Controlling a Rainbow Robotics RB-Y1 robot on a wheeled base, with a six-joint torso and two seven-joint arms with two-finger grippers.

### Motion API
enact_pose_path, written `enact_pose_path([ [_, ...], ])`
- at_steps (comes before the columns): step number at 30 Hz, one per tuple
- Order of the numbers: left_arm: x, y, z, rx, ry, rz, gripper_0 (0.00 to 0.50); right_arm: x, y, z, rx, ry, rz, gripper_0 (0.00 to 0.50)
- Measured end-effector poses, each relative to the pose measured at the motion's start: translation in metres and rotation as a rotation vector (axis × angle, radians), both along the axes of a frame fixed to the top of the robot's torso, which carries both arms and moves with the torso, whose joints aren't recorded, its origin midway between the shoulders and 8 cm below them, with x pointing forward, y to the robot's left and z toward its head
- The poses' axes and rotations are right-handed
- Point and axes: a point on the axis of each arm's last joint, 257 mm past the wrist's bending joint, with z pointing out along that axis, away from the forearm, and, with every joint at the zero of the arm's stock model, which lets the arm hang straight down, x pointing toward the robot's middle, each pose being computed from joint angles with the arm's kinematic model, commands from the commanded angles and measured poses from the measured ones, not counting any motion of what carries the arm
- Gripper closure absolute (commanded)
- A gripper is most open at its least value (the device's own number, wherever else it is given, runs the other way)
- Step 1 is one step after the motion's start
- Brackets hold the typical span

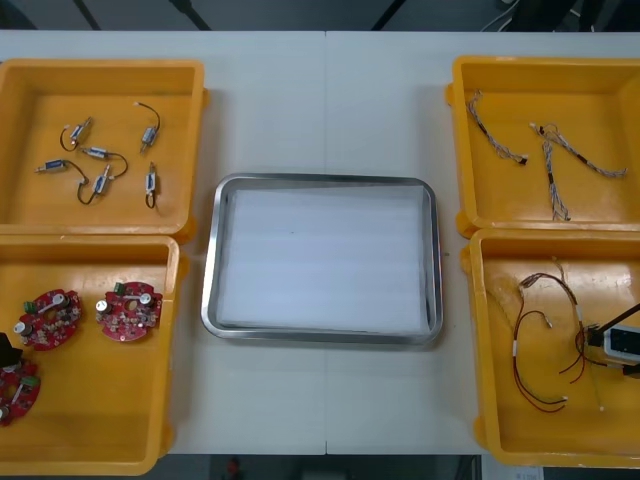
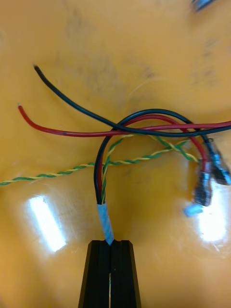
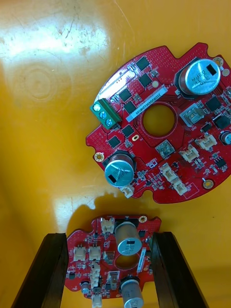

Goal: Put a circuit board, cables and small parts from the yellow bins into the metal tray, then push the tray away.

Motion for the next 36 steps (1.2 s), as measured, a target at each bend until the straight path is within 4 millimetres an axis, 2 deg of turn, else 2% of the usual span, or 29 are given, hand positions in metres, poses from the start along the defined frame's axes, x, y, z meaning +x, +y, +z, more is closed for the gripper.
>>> enact_pose_path([
  [12, -0.003, 0.003, -0.005, 0.015, 0.004, 0.002, 0.0, 0.007, 0.006, 0.053, 0.131, 0.005, -0.062, 0.5],
  [16, -0.004, 0.003, -0.008, 0.025, 0.007, -0.004, 0.0, 0.002, 0.01, 0.067, 0.169, 0.031, -0.065, 0.5],
  [26, -0.004, 0.004, -0.013, 0.038, -0.003, 0.0, 0.0, -0.009, 0.006, 0.105, 0.168, 0.103, -0.049, 0.5],
  [32, -0.005, 0.0, -0.018, 0.04, 0.0, -0.011, 0.0, -0.009, 0.019, 0.129, 0.145, 0.105, -0.003, 0.5],
  [36, -0.004, -0.004, -0.022, 0.042, -0.009, -0.025, 0.0, -0.013, 0.029, 0.144, 0.138, 0.111, -0.08, 0.5],
])
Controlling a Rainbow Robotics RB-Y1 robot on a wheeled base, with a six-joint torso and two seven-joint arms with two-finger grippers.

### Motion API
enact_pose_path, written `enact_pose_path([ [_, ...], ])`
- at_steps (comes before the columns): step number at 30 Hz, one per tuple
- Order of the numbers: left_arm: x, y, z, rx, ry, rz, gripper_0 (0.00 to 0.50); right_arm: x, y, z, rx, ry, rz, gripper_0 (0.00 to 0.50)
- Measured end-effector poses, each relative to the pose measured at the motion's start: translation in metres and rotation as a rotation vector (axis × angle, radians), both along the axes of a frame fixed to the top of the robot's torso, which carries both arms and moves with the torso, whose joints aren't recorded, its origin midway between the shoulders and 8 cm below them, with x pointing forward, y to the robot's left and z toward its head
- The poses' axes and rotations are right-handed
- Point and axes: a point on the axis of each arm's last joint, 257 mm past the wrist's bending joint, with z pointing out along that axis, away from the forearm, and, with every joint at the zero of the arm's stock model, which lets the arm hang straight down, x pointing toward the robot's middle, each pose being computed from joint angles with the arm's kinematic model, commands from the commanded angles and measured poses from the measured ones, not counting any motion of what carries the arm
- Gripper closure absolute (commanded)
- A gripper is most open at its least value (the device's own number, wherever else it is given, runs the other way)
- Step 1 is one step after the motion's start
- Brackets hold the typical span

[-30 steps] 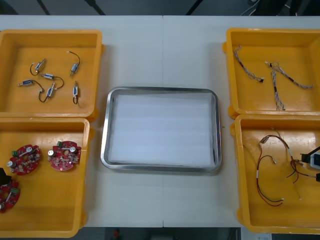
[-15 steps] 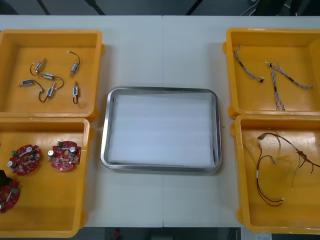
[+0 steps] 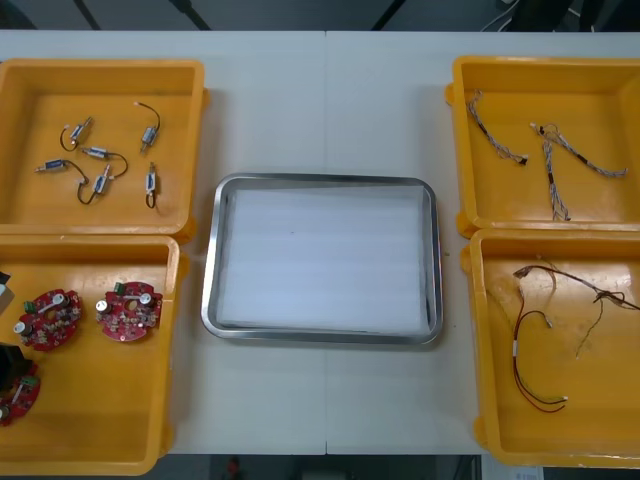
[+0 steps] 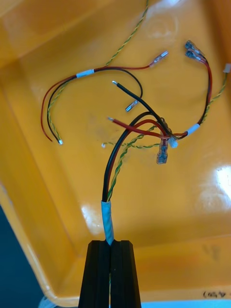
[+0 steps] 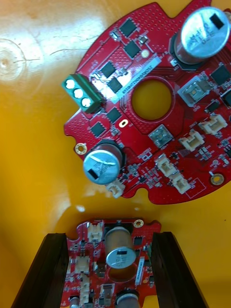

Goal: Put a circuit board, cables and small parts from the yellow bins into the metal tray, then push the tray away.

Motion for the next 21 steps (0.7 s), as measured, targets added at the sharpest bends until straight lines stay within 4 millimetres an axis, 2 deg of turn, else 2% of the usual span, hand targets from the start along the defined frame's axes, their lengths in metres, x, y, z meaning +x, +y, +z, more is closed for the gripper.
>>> enact_pose_path([
  [9, 0.001, 0.002, -0.003, 0.002, -0.006, 0.002, 0.0, -0.009, 0.016, 0.028, -0.044, 0.02, -0.087, 0.5],
  [14, 0.003, 0.011, -0.006, 0.001, -0.019, 0.023, 0.002, -0.001, 0.033, 0.048, -0.035, -0.031, -0.158, 0.5],
  [15, 0.002, 0.011, -0.006, 0.001, -0.019, 0.024, 0.055, 0.001, 0.037, 0.052, -0.035, -0.045, -0.15, 0.5],
  [16, 0.002, 0.012, -0.006, 0.001, -0.018, 0.025, 0.079, 0.002, 0.041, 0.056, -0.033, -0.056, -0.143, 0.5],
  [17, 0.002, 0.012, -0.007, 0.001, -0.018, 0.025, 0.141, 0.003, 0.045, 0.059, -0.028, -0.064, -0.147, 0.5],
  [18, 0.002, 0.012, -0.007, 0.001, -0.018, 0.025, 0.177, 0.004, 0.048, 0.062, -0.02, -0.07, -0.16, 0.5],
  [19, 0.002, 0.012, -0.007, 0.001, -0.018, 0.025, 0.246, 0.004, 0.051, 0.064, -0.011, -0.072, -0.181, 0.5],
  [21, 0.002, 0.012, -0.007, 0.001, -0.018, 0.025, 0.439, 0.004, 0.056, 0.067, 0.01, -0.07, -0.227, 0.5],
])
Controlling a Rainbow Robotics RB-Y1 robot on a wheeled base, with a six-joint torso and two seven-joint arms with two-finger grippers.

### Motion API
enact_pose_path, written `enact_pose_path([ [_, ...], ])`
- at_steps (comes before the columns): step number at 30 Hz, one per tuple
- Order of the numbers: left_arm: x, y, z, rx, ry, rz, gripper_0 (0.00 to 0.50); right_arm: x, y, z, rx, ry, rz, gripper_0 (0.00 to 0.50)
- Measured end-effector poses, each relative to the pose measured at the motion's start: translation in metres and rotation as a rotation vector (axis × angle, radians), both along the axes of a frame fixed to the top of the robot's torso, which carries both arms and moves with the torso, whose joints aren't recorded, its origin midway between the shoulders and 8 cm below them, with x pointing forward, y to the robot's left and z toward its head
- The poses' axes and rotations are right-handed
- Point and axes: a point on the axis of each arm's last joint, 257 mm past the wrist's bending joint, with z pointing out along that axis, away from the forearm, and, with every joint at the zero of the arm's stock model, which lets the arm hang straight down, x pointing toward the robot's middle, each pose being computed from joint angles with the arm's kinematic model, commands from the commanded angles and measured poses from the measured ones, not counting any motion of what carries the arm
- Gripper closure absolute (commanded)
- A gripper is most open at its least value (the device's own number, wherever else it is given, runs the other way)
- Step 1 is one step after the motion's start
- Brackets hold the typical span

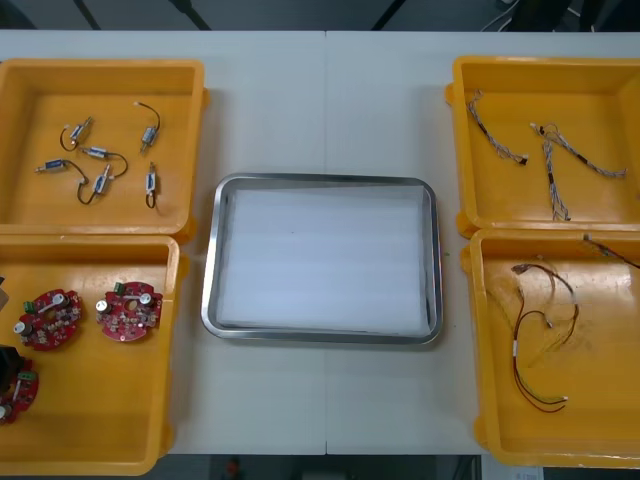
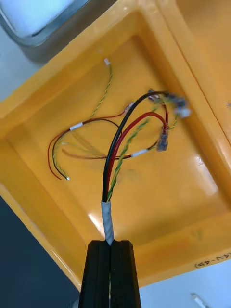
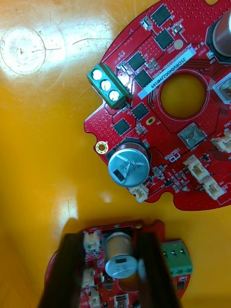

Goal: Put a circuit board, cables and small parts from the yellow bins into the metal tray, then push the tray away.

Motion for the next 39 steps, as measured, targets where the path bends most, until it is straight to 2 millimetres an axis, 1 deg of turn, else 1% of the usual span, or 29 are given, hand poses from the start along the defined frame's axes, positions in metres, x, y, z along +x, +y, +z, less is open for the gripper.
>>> enact_pose_path([
  [3, 0.0, 0.0, 0.0, 0.0, 0.0, 0.001, 0.495, -0.003, 0.009, 0.003, 0.032, 0.008, -0.01, 0.5],
  [4, 0.0, 0.0, 0.0, 0.0, 0.0, 0.001, 0.5, -0.004, 0.013, 0.004, 0.042, 0.012, -0.004, 0.5],
  [7, 0.0, 0.0, 0.0, 0.0, 0.001, 0.001, 0.5, -0.006, 0.021, 0.008, 0.078, 0.02, -0.008, 0.5],
  [11, 0.0, 0.0, 0.0, 0.0, 0.001, 0.001, 0.5, -0.005, 0.028, 0.014, 0.12, 0.024, -0.073, 0.5],
  [16, 0.0, 0.0, 0.0, -0.001, 0.001, 0.001, 0.5, 0.002, 0.034, 0.025, 0.134, -0.001, -0.09, 0.5],
  [19, 0.0, 0.0, 0.0, -0.001, 0.001, 0.001, 0.5, 0.006, 0.039, 0.03, 0.153, -0.006, -0.134, 0.5],
  [25, -0.001, -0.007, 0.004, -0.002, 0.005, -0.016, 0.5, 0.017, 0.046, 0.032, 0.146, -0.014, -0.179, 0.5],
  [28, -0.009, -0.012, 0.012, 0.007, 0.04, -0.027, 0.5, 0.021, 0.048, 0.03, 0.127, -0.018, -0.175, 0.5],
  [33, -0.019, -0.017, 0.036, 0.013, 0.059, -0.039, 0.5, 0.024, 0.049, 0.028, 0.107, -0.019, -0.171, 0.5],
  [39, -0.023, -0.022, 0.062, 0.003, 0.065, -0.041, 0.5, 0.025, 0.047, 0.02, 0.08, -0.01, -0.178, 0.5],
])
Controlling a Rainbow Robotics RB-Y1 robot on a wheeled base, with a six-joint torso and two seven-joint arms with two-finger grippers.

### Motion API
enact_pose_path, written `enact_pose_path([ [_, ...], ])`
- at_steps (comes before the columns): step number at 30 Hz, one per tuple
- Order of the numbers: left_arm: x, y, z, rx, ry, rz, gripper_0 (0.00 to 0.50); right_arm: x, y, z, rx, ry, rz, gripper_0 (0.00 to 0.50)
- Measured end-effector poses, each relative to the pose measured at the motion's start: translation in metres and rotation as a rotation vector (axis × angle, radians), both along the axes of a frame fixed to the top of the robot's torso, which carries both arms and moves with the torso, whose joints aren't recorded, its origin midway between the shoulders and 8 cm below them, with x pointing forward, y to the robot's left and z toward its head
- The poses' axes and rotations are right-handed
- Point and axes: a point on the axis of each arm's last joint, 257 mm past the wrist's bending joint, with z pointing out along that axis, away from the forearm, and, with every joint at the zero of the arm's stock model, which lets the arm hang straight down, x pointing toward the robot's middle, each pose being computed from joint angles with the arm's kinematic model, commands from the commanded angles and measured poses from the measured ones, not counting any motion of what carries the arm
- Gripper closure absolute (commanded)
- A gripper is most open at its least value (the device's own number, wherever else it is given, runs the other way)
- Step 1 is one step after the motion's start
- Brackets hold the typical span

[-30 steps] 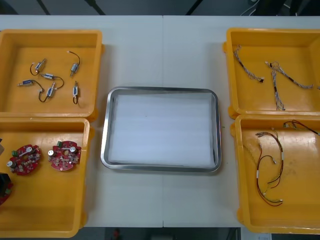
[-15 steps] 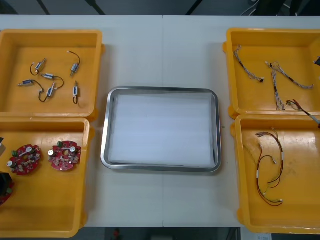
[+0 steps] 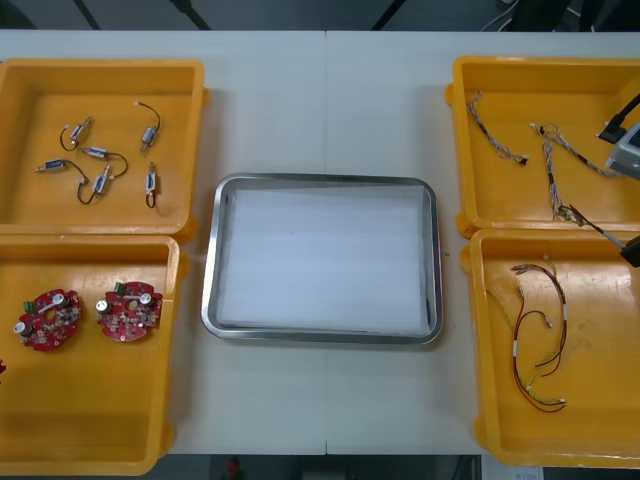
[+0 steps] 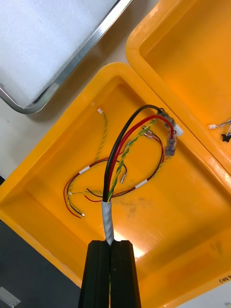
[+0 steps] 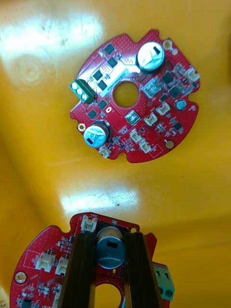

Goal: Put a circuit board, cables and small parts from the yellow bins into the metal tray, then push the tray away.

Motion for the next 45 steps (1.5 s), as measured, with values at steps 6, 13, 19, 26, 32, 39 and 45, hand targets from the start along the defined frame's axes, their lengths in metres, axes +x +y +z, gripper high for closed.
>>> enact_pose_path([
  [6, 0.01, -0.013, 0.028, 0.013, -0.057, -0.043, 0.5, 0.004, 0.003, -0.007, -0.033, 0.01, 0.005, 0.5],
  [13, 0.018, -0.037, 0.053, -0.012, -0.115, -0.085, 0.5, 0.006, 0.008, -0.009, -0.035, 0.015, -0.006, 0.5],
  [19, 0.015, -0.06, 0.068, -0.045, -0.128, -0.072, 0.5, 0.006, 0.009, -0.008, -0.033, 0.012, -0.006, 0.5],
  [26, 0.02, -0.09, 0.095, -0.162, -0.175, 0.107, 0.5, 0.006, 0.009, -0.008, -0.033, 0.012, -0.006, 0.5],
  [32, 0.026, -0.098, 0.114, -0.147, -0.209, 0.108, 0.5, 0.007, 0.009, -0.008, -0.033, 0.012, -0.005, 0.5],
  [39, 0.036, -0.11, 0.132, -0.147, -0.235, 0.055, 0.5, 0.007, 0.009, -0.008, -0.033, 0.012, -0.005, 0.5],
  [45, 0.054, -0.135, 0.148, -0.16, -0.278, -0.017, 0.5, 0.007, 0.009, -0.008, -0.032, 0.012, -0.006, 0.5],
])
